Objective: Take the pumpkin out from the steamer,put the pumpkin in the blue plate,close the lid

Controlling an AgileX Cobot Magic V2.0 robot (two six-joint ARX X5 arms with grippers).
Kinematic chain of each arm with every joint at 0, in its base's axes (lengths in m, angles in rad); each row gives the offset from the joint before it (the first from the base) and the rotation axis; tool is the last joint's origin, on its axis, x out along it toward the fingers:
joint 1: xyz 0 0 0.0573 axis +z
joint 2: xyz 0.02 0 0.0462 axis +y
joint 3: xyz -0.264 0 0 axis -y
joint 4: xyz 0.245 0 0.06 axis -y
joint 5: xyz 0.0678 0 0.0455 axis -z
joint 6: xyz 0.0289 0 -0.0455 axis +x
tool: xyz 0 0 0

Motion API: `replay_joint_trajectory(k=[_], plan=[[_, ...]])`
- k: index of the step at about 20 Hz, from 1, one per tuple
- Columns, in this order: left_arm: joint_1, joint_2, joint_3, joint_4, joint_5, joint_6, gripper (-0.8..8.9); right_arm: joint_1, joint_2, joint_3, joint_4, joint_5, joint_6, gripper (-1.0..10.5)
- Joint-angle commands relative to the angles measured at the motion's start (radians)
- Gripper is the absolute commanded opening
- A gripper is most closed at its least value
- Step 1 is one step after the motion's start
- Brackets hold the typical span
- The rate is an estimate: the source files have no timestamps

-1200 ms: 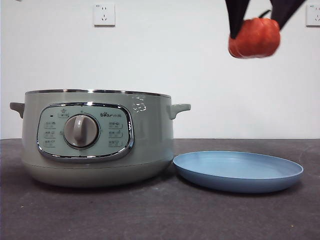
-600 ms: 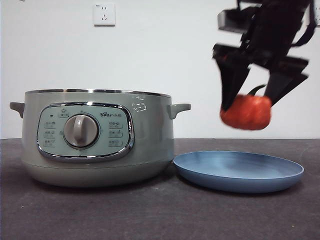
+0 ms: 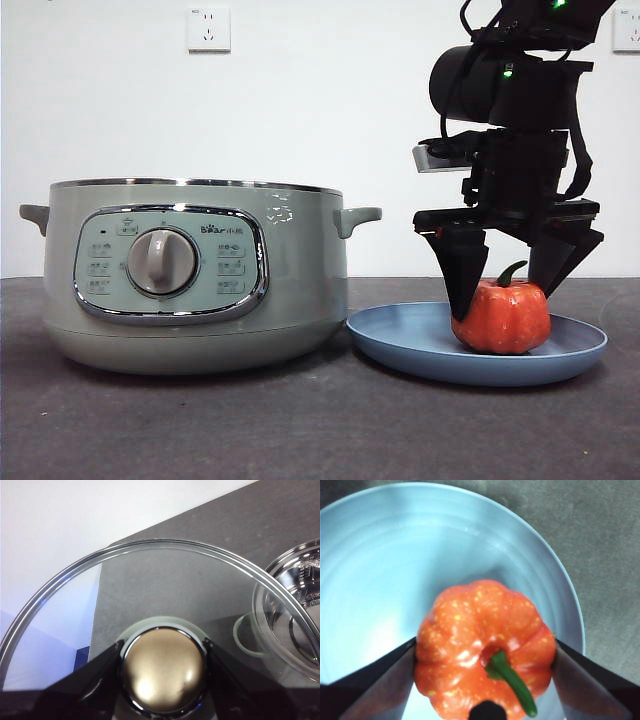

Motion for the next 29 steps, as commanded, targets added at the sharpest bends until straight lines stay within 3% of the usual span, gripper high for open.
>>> replay_joint_trajectory(k=[1, 3, 10, 21, 29], plan=[[0.001, -0.008, 0.010, 0.060, -0.012, 0.008, -0.08, 0.000, 0.024, -0.012, -0.012, 0.003, 0.018, 4.3], [0.001, -0.006, 0.010, 0.072, -0.012, 0.008, -0.08, 0.001, 0.020, -0.012, -0.011, 0.003, 0.018, 5.0], [0.001, -0.003, 0.010, 0.080, 0.005, 0.008, -0.08, 0.001, -0.043, -0.012, -0.013, 0.000, 0.017, 5.0], [0.001, 0.165, 0.010, 0.290, 0.465, 0.008, -0.09, 0.001, -0.488, -0.012, -0.085, 0.000, 0.018, 5.0], [0.001, 0.429, 0.010, 0.400, 0.594, 0.008, -0.09, 0.001, -0.740, -0.012, -0.145, 0.003, 0.017, 5.0]])
